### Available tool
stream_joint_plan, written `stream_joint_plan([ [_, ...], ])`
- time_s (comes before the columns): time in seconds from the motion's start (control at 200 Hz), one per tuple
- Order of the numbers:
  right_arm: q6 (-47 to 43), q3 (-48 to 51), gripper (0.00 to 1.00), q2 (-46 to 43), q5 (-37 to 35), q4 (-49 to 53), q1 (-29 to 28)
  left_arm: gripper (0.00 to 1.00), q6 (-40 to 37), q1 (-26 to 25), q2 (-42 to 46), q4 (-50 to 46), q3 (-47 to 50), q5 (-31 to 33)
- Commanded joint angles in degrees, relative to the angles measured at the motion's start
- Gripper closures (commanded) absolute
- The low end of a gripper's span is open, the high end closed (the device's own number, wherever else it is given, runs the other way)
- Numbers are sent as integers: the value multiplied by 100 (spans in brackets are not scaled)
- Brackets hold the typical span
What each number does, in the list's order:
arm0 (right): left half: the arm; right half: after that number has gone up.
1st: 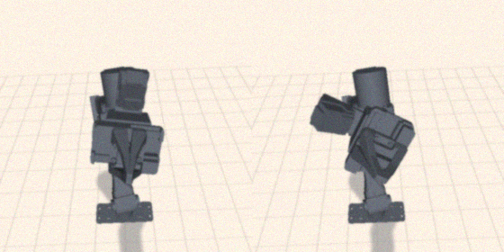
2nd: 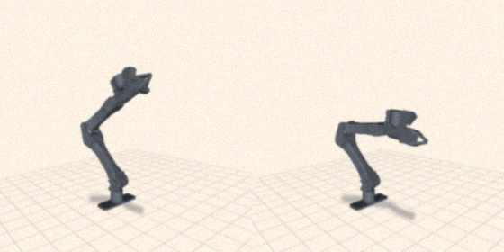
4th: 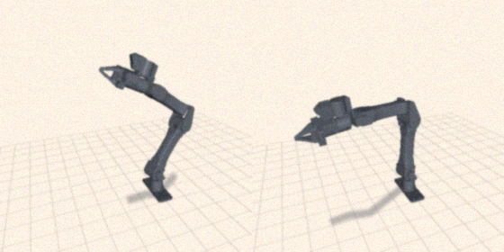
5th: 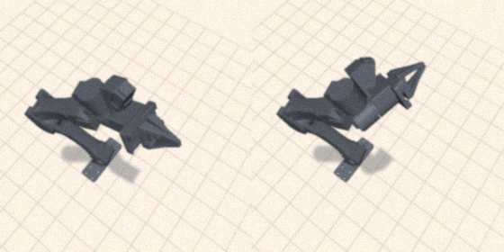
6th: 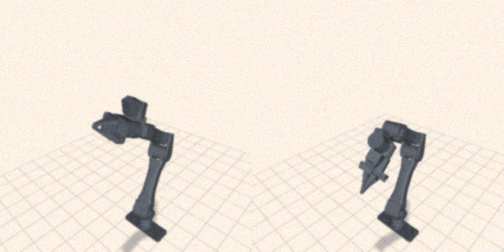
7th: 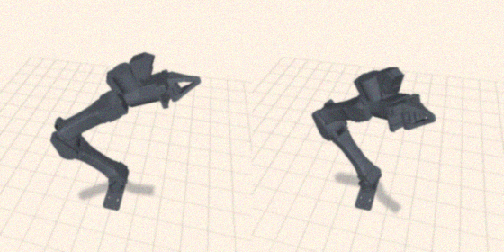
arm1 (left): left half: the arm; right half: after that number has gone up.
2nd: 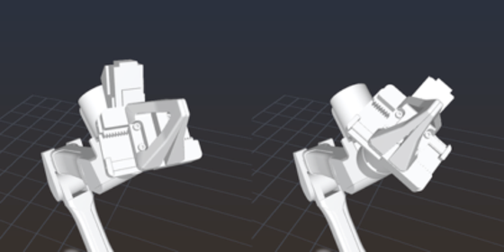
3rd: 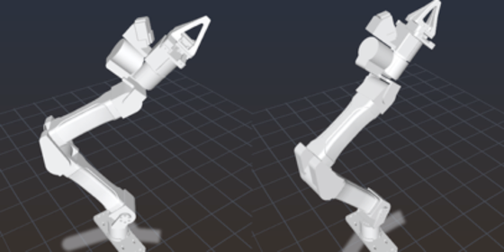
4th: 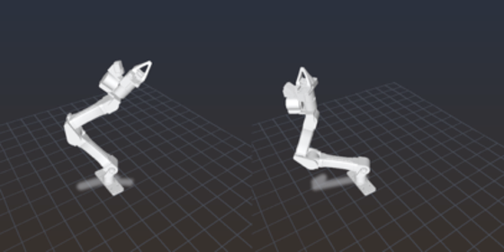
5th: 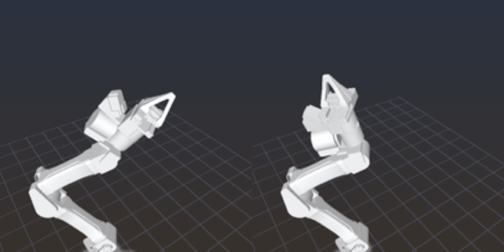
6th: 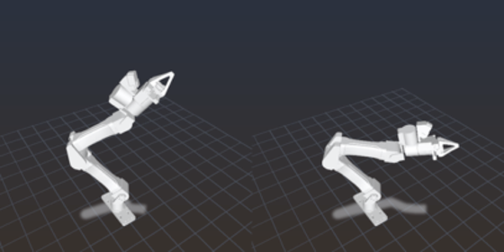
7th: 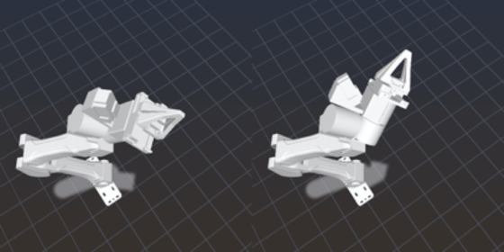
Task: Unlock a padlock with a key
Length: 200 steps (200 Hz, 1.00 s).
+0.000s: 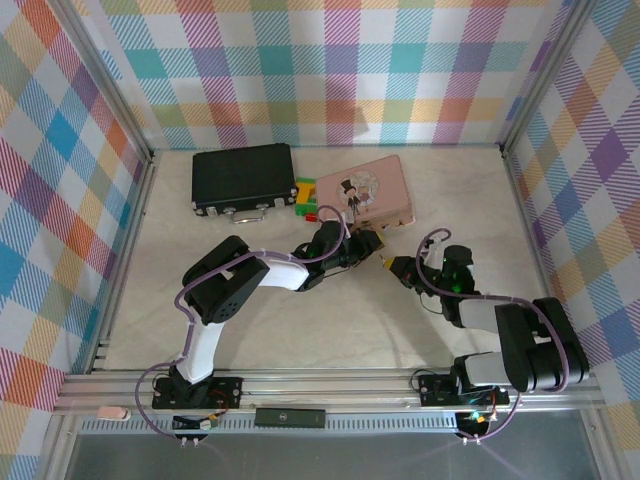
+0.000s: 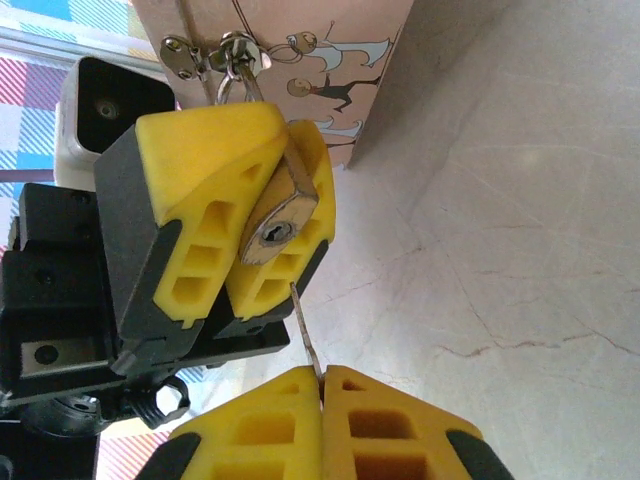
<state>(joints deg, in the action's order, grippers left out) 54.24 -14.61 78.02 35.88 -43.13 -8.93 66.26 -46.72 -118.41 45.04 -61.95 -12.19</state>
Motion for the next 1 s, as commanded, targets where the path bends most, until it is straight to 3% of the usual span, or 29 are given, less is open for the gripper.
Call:
stream_joint_plan([
  [0.0, 170, -141, 100, 98, 126, -690, 51, 100, 367, -16, 144, 127, 157, -240],
  [0.995, -1, -426, 100, 141, -12, -444, 67, 100, 436, -13, 173, 269, 201, -248],
])
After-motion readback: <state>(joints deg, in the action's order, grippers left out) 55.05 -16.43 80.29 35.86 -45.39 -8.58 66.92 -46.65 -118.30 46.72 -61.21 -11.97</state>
